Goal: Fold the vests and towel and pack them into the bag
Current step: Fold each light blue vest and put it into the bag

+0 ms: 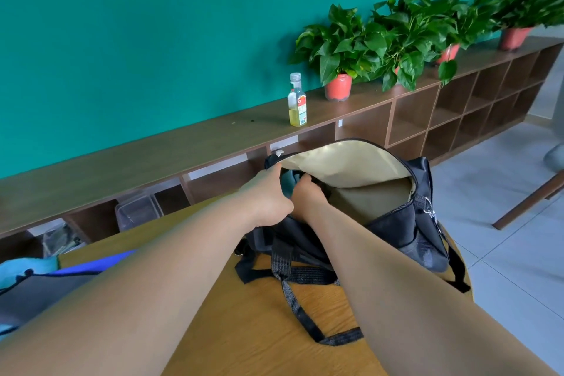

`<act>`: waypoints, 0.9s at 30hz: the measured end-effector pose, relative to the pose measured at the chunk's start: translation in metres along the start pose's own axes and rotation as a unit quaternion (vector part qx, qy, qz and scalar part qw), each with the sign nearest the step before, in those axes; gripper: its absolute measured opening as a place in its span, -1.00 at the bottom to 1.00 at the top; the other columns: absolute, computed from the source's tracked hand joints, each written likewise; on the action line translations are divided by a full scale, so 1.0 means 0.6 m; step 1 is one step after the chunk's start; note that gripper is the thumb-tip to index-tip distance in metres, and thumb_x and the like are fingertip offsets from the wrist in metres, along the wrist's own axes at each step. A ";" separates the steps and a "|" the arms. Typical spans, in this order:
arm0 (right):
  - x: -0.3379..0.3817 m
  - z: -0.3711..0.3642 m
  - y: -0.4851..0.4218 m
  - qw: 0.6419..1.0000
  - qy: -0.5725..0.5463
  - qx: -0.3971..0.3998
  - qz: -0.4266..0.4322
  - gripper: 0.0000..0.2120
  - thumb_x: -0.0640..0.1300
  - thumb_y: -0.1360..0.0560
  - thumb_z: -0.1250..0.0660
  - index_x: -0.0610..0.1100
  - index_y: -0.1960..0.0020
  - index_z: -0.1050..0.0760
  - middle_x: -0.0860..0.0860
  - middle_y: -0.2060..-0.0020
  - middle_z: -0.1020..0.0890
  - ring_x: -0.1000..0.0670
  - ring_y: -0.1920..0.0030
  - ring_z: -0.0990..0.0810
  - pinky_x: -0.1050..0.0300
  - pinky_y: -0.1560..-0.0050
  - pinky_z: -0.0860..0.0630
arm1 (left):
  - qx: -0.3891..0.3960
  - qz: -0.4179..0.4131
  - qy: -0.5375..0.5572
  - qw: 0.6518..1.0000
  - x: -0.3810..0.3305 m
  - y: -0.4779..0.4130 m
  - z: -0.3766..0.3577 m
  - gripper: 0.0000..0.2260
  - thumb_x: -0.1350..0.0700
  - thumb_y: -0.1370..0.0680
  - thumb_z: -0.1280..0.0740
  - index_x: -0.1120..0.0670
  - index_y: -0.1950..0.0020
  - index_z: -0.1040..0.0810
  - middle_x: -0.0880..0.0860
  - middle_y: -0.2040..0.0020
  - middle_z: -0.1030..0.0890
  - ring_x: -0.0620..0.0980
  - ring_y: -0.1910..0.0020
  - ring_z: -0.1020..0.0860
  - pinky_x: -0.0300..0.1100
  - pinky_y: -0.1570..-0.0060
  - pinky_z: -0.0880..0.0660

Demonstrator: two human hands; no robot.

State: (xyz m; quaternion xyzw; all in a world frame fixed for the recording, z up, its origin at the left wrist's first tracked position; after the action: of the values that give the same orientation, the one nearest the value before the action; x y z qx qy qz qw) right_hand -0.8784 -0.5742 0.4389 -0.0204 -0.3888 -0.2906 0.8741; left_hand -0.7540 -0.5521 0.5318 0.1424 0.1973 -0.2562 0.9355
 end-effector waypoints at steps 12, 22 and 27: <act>0.020 0.047 0.046 0.973 0.177 -0.135 0.058 -0.50 -0.12 -0.65 -0.24 -0.11 -0.55 -0.19 -0.33 -0.36 -0.37 -0.34 -0.28 -0.49 -0.10 0.03 -0.49 | 0.004 -0.025 -0.002 1.000 0.002 0.009 -0.007 -0.14 0.16 -0.53 -0.35 -0.09 -0.72 0.04 0.02 -0.62 -0.27 0.09 -0.33 -0.51 0.03 -0.21 -0.58; -0.019 -0.041 0.007 0.978 0.161 0.047 0.125 -0.41 0.16 -0.74 -0.11 0.00 -0.70 -0.08 -0.09 -0.68 -0.12 -0.16 -0.65 -0.16 0.00 -0.62 -0.13 | 0.007 -0.029 0.021 0.999 -0.003 0.008 -0.021 -0.16 0.20 -0.57 -0.34 -0.08 -0.72 0.06 -0.03 -0.67 -0.20 0.04 -0.44 -0.43 -0.15 -0.18 -0.46; -0.052 -0.099 0.018 0.989 0.079 0.126 0.023 -0.39 0.07 -0.76 -0.10 -0.03 -0.71 0.05 -0.12 -0.69 -0.08 -0.21 -0.66 -0.11 -0.09 -0.61 -0.15 | 0.035 -0.025 0.009 0.999 -0.003 0.007 -0.034 -0.16 0.23 -0.55 -0.32 -0.08 -0.72 0.06 -0.01 -0.62 -0.26 0.05 -0.24 -0.52 0.00 -0.23 -0.57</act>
State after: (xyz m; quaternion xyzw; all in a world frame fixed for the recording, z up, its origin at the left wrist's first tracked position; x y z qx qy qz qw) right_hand -0.8495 -0.5653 0.3782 0.1041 -0.3515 -0.2196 0.9041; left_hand -0.7591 -0.5401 0.5156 0.1724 0.1996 -0.2848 0.9216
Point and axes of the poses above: each hand's wrist, its own y-axis away from the middle knuckle, its own z-axis out of the back of the hand, x = y × z, the point moved 10 cm from there along -y, towards the middle knuckle
